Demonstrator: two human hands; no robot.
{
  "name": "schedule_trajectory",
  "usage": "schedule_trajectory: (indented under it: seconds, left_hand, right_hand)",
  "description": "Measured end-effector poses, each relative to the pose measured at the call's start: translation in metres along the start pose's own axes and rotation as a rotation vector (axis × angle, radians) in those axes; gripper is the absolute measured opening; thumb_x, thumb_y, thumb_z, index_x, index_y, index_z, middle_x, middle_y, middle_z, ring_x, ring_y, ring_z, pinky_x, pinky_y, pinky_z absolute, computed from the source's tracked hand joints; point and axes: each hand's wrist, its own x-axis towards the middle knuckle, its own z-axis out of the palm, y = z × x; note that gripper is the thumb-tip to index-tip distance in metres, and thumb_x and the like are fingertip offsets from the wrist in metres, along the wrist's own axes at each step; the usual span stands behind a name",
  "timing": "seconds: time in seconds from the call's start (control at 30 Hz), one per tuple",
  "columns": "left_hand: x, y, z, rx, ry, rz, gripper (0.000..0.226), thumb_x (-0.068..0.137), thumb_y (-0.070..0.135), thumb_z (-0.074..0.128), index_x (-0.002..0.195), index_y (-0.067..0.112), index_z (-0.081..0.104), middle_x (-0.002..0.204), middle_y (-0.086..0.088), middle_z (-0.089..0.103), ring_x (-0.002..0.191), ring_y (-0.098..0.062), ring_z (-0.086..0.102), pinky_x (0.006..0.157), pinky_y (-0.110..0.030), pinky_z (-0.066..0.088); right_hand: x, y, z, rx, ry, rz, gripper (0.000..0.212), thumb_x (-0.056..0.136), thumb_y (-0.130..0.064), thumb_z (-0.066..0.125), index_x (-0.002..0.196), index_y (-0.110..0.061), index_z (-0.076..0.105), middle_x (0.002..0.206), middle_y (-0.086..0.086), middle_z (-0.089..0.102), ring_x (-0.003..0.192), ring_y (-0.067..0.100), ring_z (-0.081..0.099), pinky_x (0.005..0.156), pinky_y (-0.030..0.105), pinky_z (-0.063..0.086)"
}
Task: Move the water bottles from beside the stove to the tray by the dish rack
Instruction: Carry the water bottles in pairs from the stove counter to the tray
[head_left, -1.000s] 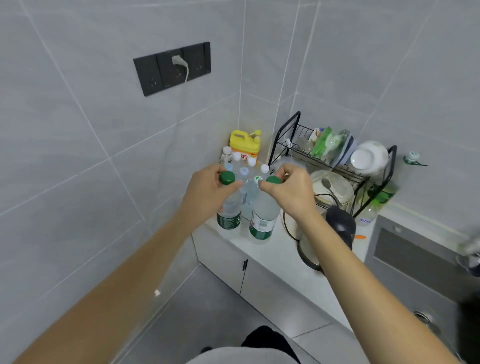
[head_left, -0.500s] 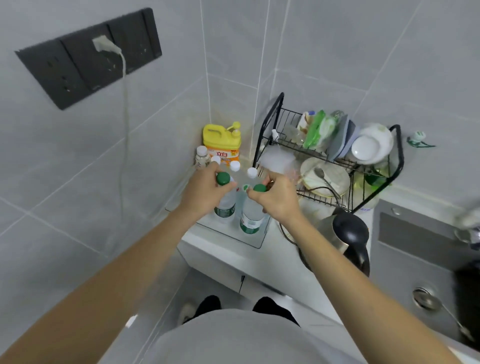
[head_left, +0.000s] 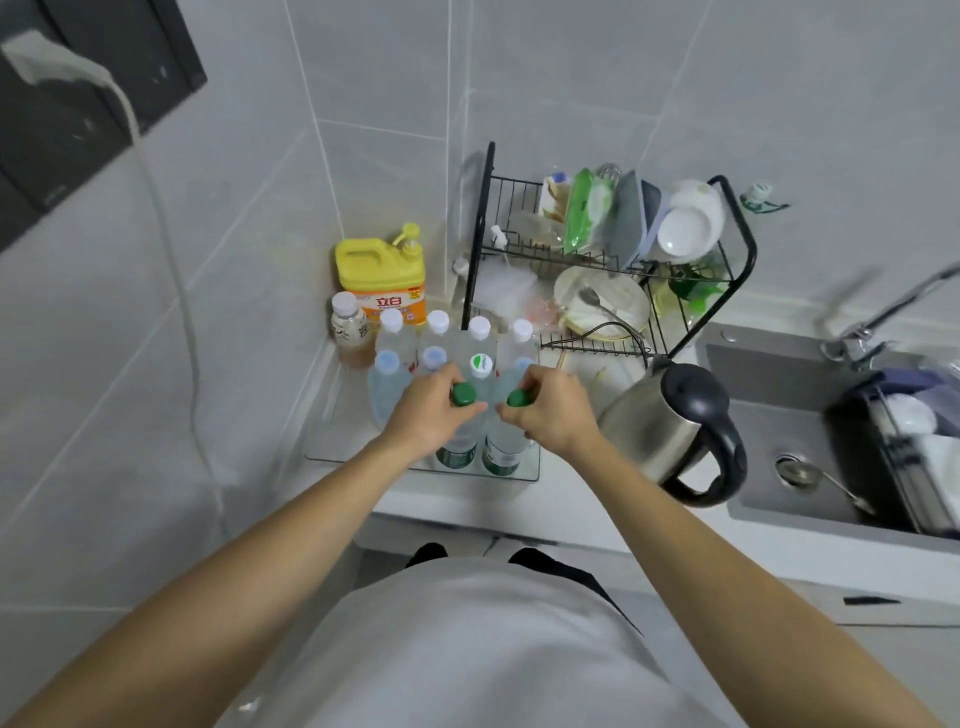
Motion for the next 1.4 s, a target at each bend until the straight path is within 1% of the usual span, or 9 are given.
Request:
schedule_trajectory:
  seconds: [0.13,0.4,0.6,0.7,0.83,0.9,1.13,1.27,1.4]
  left_hand:
    - [0.0,0.001,0.006,0.009,-0.028,0.05,0.038,0.09,0.039,0.077,0.083,0.025,0.042,0.072,-0.002,0.058,0.068,-0.028,0.066,0.066,-0.054,0.058]
    - [0.005,0.001,0.001,0.122,-0.165,0.208,0.029,0.094,0.033,0.073,0.093,0.02,0.046,0.08,0.0,0.058,0.069,-0.022,0.06,0.07,-0.046,0.053]
    - [0.007,-0.001,-0.007,0.251,-0.215,0.289,0.028,0.096,0.028,0.07,0.094,0.021,0.043,0.084,0.003,0.054,0.07,-0.018,0.056,0.07,-0.043,0.051]
    - [0.008,-0.004,-0.012,0.306,-0.246,0.315,0.026,0.097,0.025,0.069,0.095,0.021,0.043,0.089,0.002,0.053,0.073,-0.019,0.056,0.072,-0.047,0.053]
    - [0.005,-0.004,-0.016,0.324,-0.275,0.361,0.021,0.099,0.02,0.067,0.1,0.024,0.047,0.102,0.006,0.052,0.077,-0.01,0.05,0.071,-0.039,0.046]
    - [0.003,-0.003,-0.016,0.315,-0.276,0.379,0.022,0.099,0.021,0.067,0.101,0.028,0.046,0.103,0.009,0.051,0.08,-0.011,0.05,0.071,-0.038,0.044]
    - [0.003,-0.001,-0.012,0.337,-0.255,0.359,0.02,0.097,0.023,0.069,0.102,0.024,0.05,0.103,0.007,0.056,0.082,-0.016,0.059,0.077,-0.048,0.053]
    - [0.005,0.001,-0.014,0.36,-0.264,0.32,0.026,0.096,0.025,0.072,0.102,0.028,0.047,0.105,0.005,0.056,0.08,-0.015,0.064,0.076,-0.049,0.055]
    - [0.004,0.002,-0.015,0.365,-0.272,0.31,0.029,0.095,0.023,0.073,0.101,0.028,0.045,0.105,0.005,0.053,0.078,-0.016,0.062,0.075,-0.048,0.054]
  right_hand:
    - [-0.006,0.005,0.005,-0.083,0.03,-0.019,0.035,0.076,-0.036,0.087,0.08,-0.02,0.057,0.078,-0.003,0.068,0.074,0.022,0.066,0.07,0.037,0.057]
    - [-0.005,0.007,-0.002,-0.183,0.016,-0.073,0.035,0.079,-0.038,0.084,0.086,-0.016,0.058,0.083,0.002,0.069,0.079,0.026,0.063,0.066,0.033,0.047]
    - [0.001,0.007,-0.003,-0.321,-0.093,-0.218,0.031,0.085,-0.04,0.079,0.091,-0.022,0.053,0.082,-0.002,0.065,0.082,0.028,0.062,0.069,0.037,0.05]
    - [0.004,0.007,-0.004,-0.37,-0.127,-0.295,0.03,0.086,-0.039,0.078,0.099,-0.023,0.056,0.09,-0.001,0.067,0.085,0.03,0.063,0.071,0.038,0.051]
    - [0.008,0.01,-0.009,-0.403,-0.165,-0.378,0.032,0.086,-0.033,0.079,0.108,-0.022,0.059,0.101,0.0,0.069,0.095,0.031,0.063,0.077,0.038,0.05]
    - [0.009,0.012,-0.014,-0.417,-0.176,-0.411,0.033,0.087,-0.031,0.079,0.111,-0.021,0.06,0.105,0.001,0.068,0.098,0.031,0.062,0.078,0.038,0.047]
    - [0.012,0.018,-0.018,-0.424,-0.184,-0.483,0.032,0.086,-0.029,0.078,0.109,-0.021,0.058,0.103,-0.001,0.067,0.095,0.031,0.061,0.074,0.035,0.042]
    - [0.012,0.017,-0.014,-0.409,-0.167,-0.489,0.032,0.086,-0.026,0.078,0.111,-0.019,0.058,0.108,0.001,0.067,0.096,0.032,0.062,0.076,0.037,0.046]
    - [0.01,0.018,-0.01,-0.405,-0.159,-0.491,0.033,0.086,-0.025,0.077,0.113,-0.019,0.059,0.11,0.002,0.066,0.097,0.032,0.061,0.075,0.035,0.04]
